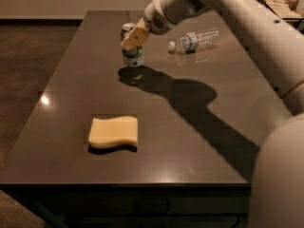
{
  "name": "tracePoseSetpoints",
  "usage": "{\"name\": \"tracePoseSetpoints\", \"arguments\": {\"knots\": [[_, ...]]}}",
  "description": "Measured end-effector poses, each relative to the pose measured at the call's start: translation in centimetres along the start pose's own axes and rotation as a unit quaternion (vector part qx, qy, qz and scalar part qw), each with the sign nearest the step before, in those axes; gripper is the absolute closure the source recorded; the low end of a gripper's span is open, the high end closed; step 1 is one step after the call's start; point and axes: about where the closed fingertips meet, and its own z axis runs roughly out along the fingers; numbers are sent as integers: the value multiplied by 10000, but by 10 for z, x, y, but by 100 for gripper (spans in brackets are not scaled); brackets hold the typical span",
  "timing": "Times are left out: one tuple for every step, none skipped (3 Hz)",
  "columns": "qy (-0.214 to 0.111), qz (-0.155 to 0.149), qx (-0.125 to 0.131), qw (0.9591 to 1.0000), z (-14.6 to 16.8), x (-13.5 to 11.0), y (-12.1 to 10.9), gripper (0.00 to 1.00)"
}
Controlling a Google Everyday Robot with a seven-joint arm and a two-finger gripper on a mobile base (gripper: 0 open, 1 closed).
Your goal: Move 7up can near sponge
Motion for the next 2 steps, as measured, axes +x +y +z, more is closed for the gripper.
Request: {"name": "tracePoseSetpoints", "arguments": {"knots": [[-69, -144, -238, 9996, -40, 21, 19, 100], [-63, -189, -397, 9990, -73, 44, 35, 100]]}}
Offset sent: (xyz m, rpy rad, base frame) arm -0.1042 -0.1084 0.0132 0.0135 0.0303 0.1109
